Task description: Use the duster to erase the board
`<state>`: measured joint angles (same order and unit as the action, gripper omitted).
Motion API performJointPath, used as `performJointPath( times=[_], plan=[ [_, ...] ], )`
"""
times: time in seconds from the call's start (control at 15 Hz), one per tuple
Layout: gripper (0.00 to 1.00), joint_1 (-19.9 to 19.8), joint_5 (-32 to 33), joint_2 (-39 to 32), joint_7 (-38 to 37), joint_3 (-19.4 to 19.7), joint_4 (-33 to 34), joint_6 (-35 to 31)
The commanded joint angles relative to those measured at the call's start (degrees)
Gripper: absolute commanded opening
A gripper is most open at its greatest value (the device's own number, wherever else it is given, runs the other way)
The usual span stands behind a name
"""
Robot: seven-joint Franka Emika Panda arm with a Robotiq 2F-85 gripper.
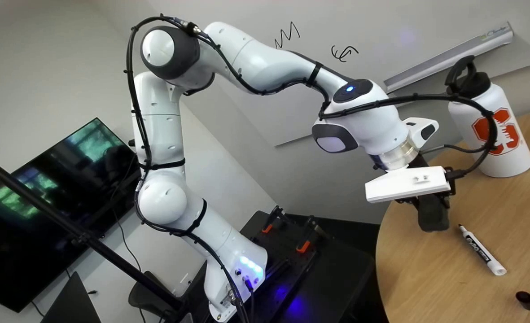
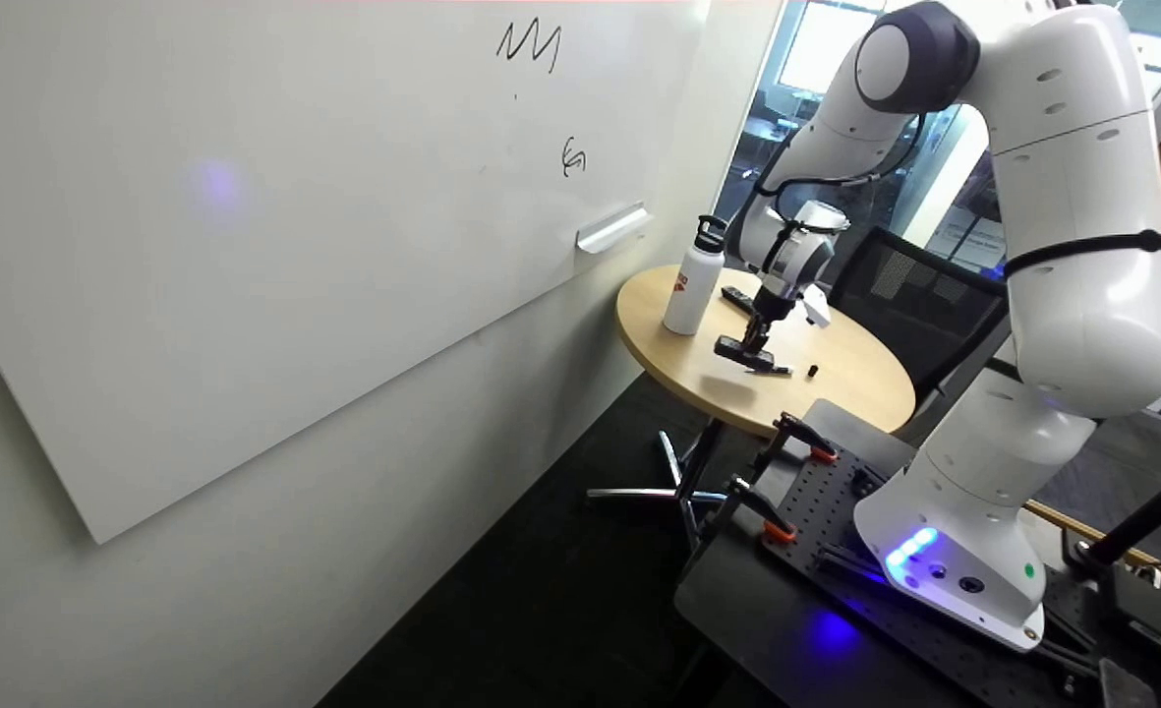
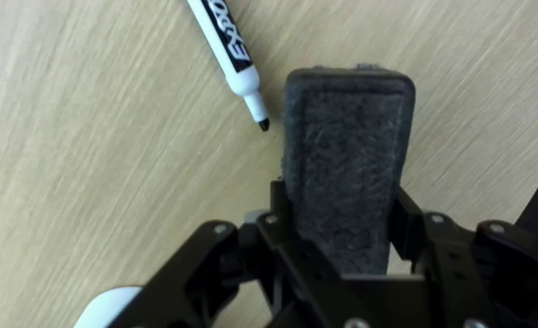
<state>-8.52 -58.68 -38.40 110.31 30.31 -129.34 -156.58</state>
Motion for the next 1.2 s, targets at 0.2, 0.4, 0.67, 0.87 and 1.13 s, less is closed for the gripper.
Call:
performJointPath(
  times=[0.2,0.4,0.67,0.87,1.13],
  plan=[
    [0.28,-14.13,15.27,1.24,0.77,-10.88,3.16,2.73],
    [0.78,-19.93,21.33,1.15,0.93,-15.47,4.02,1.82],
    [0.99,-27.31,24.66,1.07,3.7,-22.27,5.47,0.35],
    [1.0,-28.31,22.21,11.65,5.14,-30.13,-9.55,-5.84],
    [1.0,-29.09,20.9,22.54,3.83,-35.34,-20.42,-9.24]
  ],
)
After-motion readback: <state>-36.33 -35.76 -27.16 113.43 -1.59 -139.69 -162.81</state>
